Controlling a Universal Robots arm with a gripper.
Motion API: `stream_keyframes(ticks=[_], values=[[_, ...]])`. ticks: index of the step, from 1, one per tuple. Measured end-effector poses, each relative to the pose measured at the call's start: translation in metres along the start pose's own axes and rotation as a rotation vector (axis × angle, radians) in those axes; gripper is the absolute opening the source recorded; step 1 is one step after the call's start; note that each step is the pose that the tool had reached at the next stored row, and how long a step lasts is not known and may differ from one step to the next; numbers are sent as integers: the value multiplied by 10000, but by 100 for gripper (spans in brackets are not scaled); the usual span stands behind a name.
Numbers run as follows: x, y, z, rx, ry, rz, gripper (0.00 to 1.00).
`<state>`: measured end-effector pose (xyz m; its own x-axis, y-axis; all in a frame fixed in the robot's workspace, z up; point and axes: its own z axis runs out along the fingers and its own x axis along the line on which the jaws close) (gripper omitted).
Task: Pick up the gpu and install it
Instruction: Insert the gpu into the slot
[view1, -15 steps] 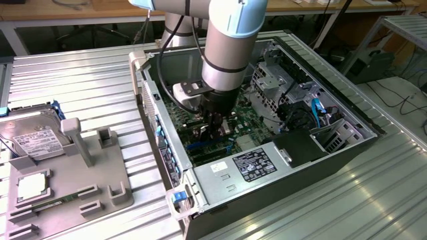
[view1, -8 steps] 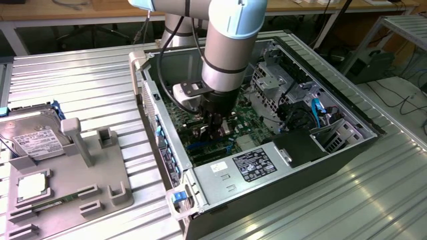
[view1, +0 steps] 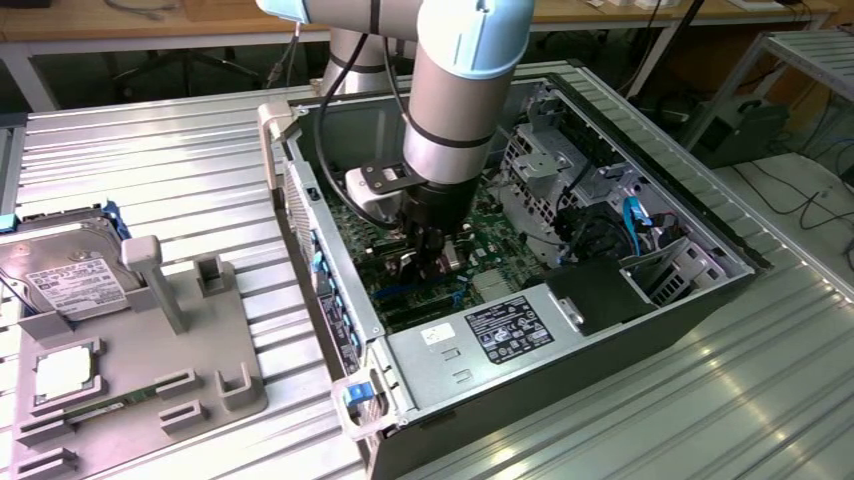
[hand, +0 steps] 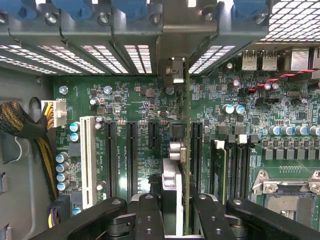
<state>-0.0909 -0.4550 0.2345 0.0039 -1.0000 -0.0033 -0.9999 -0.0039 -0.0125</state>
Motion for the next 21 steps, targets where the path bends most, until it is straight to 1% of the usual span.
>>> stream_keyframes(ticks=[4,18,21], values=[[0,3,0,-19,0,0,28],[13,3,2,-21,0,61,28],[13,4,20,-21,1,61,28]])
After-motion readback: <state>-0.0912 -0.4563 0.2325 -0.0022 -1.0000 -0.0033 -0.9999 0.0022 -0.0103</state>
